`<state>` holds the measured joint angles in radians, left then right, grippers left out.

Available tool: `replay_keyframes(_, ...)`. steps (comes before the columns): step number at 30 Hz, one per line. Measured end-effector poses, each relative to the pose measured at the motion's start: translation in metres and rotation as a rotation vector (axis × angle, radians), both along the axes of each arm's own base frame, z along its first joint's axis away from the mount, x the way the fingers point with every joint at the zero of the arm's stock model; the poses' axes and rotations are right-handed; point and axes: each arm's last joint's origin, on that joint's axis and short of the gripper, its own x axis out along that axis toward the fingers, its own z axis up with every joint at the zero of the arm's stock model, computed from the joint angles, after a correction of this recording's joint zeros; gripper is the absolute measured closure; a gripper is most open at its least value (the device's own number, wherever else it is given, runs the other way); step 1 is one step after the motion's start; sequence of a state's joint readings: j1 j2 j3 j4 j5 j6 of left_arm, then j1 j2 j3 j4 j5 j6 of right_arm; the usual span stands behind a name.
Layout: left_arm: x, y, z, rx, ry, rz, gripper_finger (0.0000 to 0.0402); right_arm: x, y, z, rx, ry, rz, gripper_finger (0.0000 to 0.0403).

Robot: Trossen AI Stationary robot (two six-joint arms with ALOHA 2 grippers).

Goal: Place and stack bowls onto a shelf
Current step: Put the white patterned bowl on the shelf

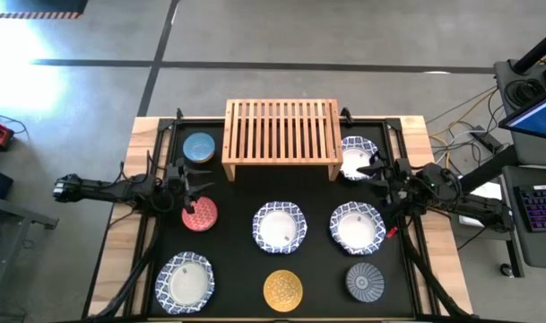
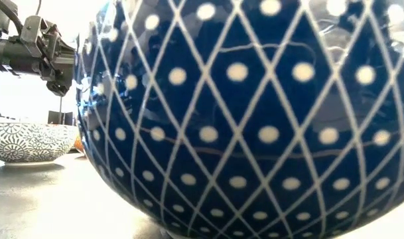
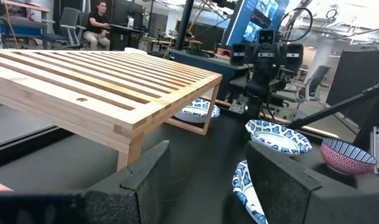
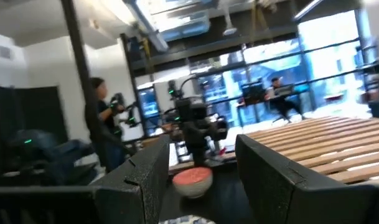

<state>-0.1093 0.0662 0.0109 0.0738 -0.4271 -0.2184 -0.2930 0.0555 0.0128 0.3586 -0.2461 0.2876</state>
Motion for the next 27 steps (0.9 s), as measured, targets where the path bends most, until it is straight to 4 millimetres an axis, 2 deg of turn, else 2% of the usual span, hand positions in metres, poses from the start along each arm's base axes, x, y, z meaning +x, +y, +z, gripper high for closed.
replay_keyframes(3, 0.0, 0.0, 0.0, 0.0, -0.001, 0.0, 0.0208, 0.0, -0.001, 0.0, 0.035, -0.002, -0.038, 0.0229)
replay_keyframes(8, 0.0, 0.0, 0.0, 0.0, 0.0, 0.0, 0.0208, 0.0, -0.001, -0.001, 0.182, -0.001, 0.017, 0.0229)
replay_keyframes(17, 0.0, 0.0, 0.0, 0.0, 0.0, 0.0, 0.0208, 0.001, -0.005, 0.0, 0.265, -0.022, -0.071, 0.0229)
replay_keyframes(22, 0.0, 0.0, 0.0, 0.0, 0.0, 0.0, 0.0208, 0.0, -0.005, 0.021, 0.275, 0.013, -0.105, 0.0229)
replay_keyframes(27, 0.0, 0.0, 0.0, 0.0, -0.001, 0.0, 0.0208, -0.002, -0.009, 0.041, 0.296, 0.25, -0.29, 0.0229)
